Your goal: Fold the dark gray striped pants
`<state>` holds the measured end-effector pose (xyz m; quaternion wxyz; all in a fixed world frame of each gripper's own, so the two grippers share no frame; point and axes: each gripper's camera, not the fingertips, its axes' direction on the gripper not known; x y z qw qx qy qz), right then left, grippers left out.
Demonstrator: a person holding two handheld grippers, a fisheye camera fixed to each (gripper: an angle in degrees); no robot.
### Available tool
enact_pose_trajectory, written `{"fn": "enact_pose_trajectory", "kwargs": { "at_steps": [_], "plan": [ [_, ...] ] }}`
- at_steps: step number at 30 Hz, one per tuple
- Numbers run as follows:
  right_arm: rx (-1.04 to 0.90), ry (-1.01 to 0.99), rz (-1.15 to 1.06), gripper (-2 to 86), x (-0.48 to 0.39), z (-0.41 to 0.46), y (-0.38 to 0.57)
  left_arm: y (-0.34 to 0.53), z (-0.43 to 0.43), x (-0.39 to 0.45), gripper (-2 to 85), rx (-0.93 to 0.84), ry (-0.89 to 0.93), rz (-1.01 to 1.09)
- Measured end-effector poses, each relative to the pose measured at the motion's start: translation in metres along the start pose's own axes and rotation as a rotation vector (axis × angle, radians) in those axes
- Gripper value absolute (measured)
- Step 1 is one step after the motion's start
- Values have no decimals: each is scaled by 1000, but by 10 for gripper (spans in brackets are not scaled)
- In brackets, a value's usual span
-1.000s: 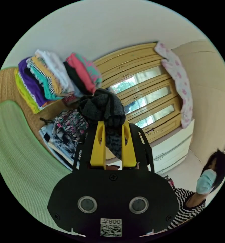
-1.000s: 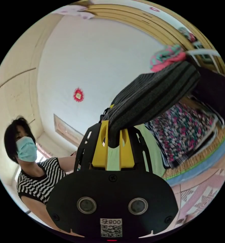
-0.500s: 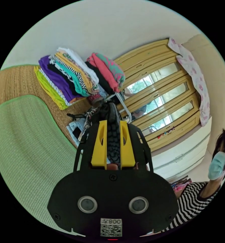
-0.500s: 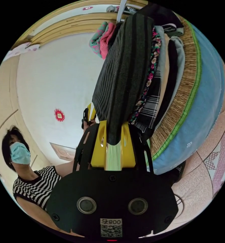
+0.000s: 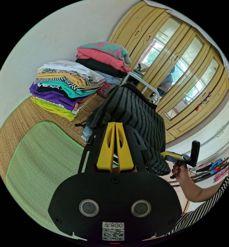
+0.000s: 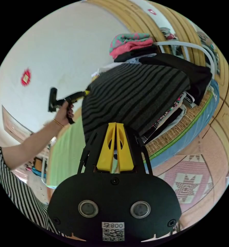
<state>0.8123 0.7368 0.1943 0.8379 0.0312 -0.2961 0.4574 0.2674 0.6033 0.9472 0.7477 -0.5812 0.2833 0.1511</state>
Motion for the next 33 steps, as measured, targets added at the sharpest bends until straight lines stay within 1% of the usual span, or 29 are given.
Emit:
{"fn": "enact_pose_trajectory", "kwargs": {
  "at_steps": [2,4,6,8,9,10,12,14,15,16,17,19,21,23,26,30,33],
  "plan": [
    [16,15,1,1,-17,4,5,-4,6,4,1,-5,-17,22],
    [38,9,9,1,-28,-1,13,-5,8,3,2,2,10,13],
    [46,-16,12,2,-37,-8,19,-3,5,-2,4,41,92,-27],
    [98,-18,-9,3,-51,-29,24,4,-4,-5,7,145,221,-47],
    [118,-11,-21,4,-55,-35,24,7,-7,-5,9,167,248,-46],
    [168,18,-43,5,-63,-48,23,13,-11,-5,13,194,292,-34],
    [240,79,-75,9,-72,-67,15,24,-14,-3,21,204,319,-19],
    [319,173,-128,22,-82,-83,-7,42,-12,-4,29,158,337,-19],
    [327,196,-140,26,-84,-85,-15,48,-11,-4,31,143,342,-22],
    [343,252,-158,50,-88,-87,-33,60,-9,-5,33,106,345,-23],
    [339,307,-164,73,-90,-84,-53,72,-7,-4,35,57,334,-18],
    [290,349,-177,99,-92,-74,-87,92,-5,-5,38,-10,319,-23],
    [241,391,-200,105,-95,-58,-118,111,-4,-6,39,-72,321,-44],
    [148,453,-222,109,-101,-26,-154,136,-5,-7,41,-123,313,-80],
    [26,545,-224,114,-105,17,-186,165,-8,-11,42,-150,349,-172],
    [-74,625,-190,105,-104,56,-203,193,-13,-14,40,-178,361,-244],
    [-37,651,-144,67,-105,59,-197,210,-18,-13,38,-206,369,-263]
  ]
}}
